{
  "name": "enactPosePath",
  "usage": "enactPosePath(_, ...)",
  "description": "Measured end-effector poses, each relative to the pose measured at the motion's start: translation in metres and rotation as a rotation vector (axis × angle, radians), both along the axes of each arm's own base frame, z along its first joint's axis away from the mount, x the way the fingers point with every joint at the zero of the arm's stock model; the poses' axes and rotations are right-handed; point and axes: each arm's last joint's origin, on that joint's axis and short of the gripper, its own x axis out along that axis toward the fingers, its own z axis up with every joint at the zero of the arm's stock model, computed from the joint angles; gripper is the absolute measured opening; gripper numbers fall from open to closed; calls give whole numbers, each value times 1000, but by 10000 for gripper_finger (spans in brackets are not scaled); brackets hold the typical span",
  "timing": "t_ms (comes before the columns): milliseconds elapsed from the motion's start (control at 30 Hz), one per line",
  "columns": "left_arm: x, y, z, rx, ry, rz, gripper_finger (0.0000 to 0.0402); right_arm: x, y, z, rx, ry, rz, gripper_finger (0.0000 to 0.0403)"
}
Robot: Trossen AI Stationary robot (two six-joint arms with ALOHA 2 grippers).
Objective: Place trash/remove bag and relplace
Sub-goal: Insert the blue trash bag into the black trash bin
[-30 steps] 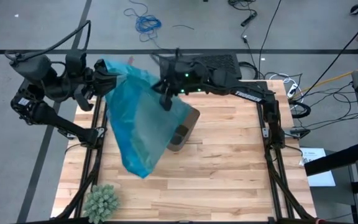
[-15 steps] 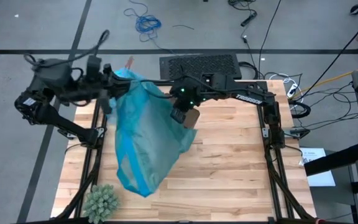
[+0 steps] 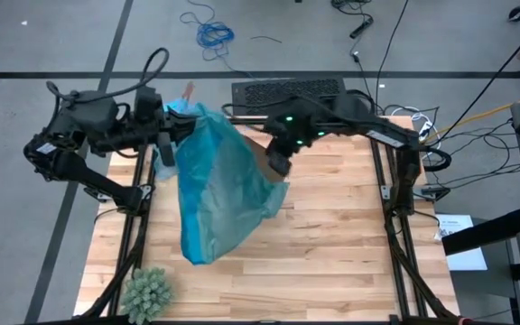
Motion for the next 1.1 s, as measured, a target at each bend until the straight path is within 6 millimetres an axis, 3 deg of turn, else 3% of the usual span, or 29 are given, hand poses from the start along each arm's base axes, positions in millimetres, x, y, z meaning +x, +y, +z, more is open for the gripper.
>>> enactPosePath(133, -6, 4, 3, 6, -18, 34, 0, -12, 16, 15, 134, -87, 277, 0)
enactPosePath(300, -11, 9, 5, 4, -36, 71, 0, 0, 30, -3, 166, -10, 425, 0)
enactPosePath(700, -12, 11, 7, -28, -66, 84, 0, 61, 27, -66, 174, 102, 367, 0)
enactPosePath(1100, -12, 11, 6, -29, -57, 84, 0, 60, -10, -68, 148, 98, 263, 0)
